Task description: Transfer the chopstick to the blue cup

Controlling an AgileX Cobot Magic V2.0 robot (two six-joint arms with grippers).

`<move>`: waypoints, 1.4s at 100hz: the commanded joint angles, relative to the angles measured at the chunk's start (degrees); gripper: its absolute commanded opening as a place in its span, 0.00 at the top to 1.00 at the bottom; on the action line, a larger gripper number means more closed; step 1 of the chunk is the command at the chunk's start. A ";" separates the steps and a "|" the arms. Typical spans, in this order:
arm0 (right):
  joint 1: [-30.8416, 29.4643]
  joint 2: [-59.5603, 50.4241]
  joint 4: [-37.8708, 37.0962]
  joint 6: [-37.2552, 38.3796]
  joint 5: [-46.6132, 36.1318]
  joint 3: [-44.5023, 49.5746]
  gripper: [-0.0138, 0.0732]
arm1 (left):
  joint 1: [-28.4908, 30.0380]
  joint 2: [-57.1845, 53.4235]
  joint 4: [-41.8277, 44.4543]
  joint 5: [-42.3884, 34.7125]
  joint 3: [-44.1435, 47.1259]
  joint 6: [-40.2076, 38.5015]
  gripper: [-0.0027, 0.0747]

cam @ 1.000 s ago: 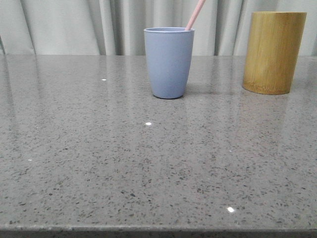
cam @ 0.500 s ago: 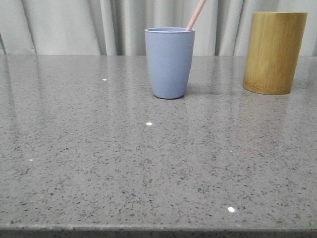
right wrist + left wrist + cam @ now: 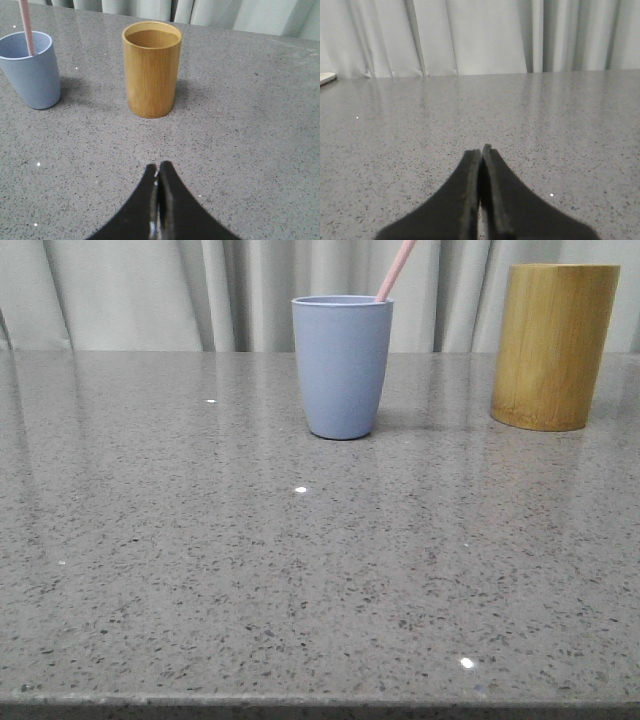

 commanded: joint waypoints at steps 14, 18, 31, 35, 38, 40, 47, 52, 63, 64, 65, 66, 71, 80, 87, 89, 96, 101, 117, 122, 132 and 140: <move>-0.35 0.42 -0.97 -0.08 -3.92 -1.44 0.92 | 0.00 -1.86 0.93 -6.49 0.53 -0.46 0.99; -0.35 0.42 -0.97 -0.08 -3.92 -1.44 0.92 | -0.24 -1.86 1.09 -6.49 0.53 -0.46 0.99; -0.35 0.42 -0.97 -0.08 -3.92 -1.44 0.92 | -2.14 -1.86 2.31 -6.60 0.53 -0.46 0.99; -0.35 0.42 -0.97 -0.08 -3.92 -1.44 0.92 | -2.44 -1.86 2.31 -6.60 0.53 -0.46 0.99; -0.35 0.42 -0.97 -0.08 -3.92 -1.44 0.92 | -2.44 -1.86 2.31 -6.60 0.53 -0.46 0.99; -0.35 0.42 -0.97 -0.08 -3.92 -1.44 0.92 | -2.44 -1.86 2.31 -6.72 0.53 -0.46 0.99; -0.35 0.42 -0.97 -0.08 -3.92 -1.44 0.92 | -2.24 -1.86 2.31 -6.72 0.53 -0.46 0.99; -0.35 0.42 -0.97 -0.08 -3.92 -1.44 0.92 | -2.24 -1.86 2.20 -6.72 0.53 -0.46 0.99; -0.35 0.42 -0.97 -0.08 -3.92 -1.44 0.92 | -2.24 -1.86 2.20 -6.61 0.53 -0.46 0.99; -0.35 0.42 -0.97 -0.08 -3.92 -1.44 0.92 | -2.24 -1.86 2.20 -6.61 0.53 -0.46 0.99; -0.35 0.42 -0.97 -0.08 -3.92 -1.44 0.92 | -2.24 -1.86 2.20 -6.61 0.53 -0.46 0.99; -0.35 0.42 -0.97 -0.08 -3.92 -1.44 0.92 | -2.24 -1.86 2.20 -6.61 0.53 -0.46 0.99; -0.35 0.42 -0.97 -0.08 -3.92 -1.44 0.92 | -2.24 -1.86 2.20 -6.61 0.53 -0.46 0.99; -0.35 0.42 -0.97 -0.08 -3.92 -1.44 0.92 | -2.24 -1.86 2.20 -6.61 0.53 -0.46 0.99; -0.35 0.42 -0.97 -0.08 -3.92 -1.44 0.92 | -2.24 -1.86 2.20 -6.61 0.53 -0.46 0.99; -0.35 0.42 -0.97 -0.08 -3.92 -1.44 0.92 | -2.24 -1.86 2.20 -6.61 0.53 -0.46 0.99; -0.35 0.42 -0.97 -0.08 -3.92 -1.44 0.92 | -2.24 -1.86 2.20 -6.61 0.53 -0.46 0.99; -0.35 0.42 -0.97 -0.08 -3.92 -1.44 0.92 | -2.24 -1.86 2.20 -6.61 0.53 -0.46 0.99; -0.35 0.42 -0.97 -0.08 -3.92 -1.44 0.92 | -2.24 -1.86 2.20 -6.61 0.53 -0.46 0.99; -0.35 0.42 -0.97 -0.08 -3.92 -1.44 0.92 | -2.24 -1.86 2.20 -6.61 0.53 -0.46 0.99; -0.35 0.42 -0.97 -0.08 -3.92 -1.44 0.92 | -2.24 -1.86 2.20 -6.61 0.53 -0.46 0.99; -0.35 0.37 -1.74 -0.15 -3.96 -1.44 0.92 | -2.24 -1.86 2.20 -6.61 0.53 -0.46 0.99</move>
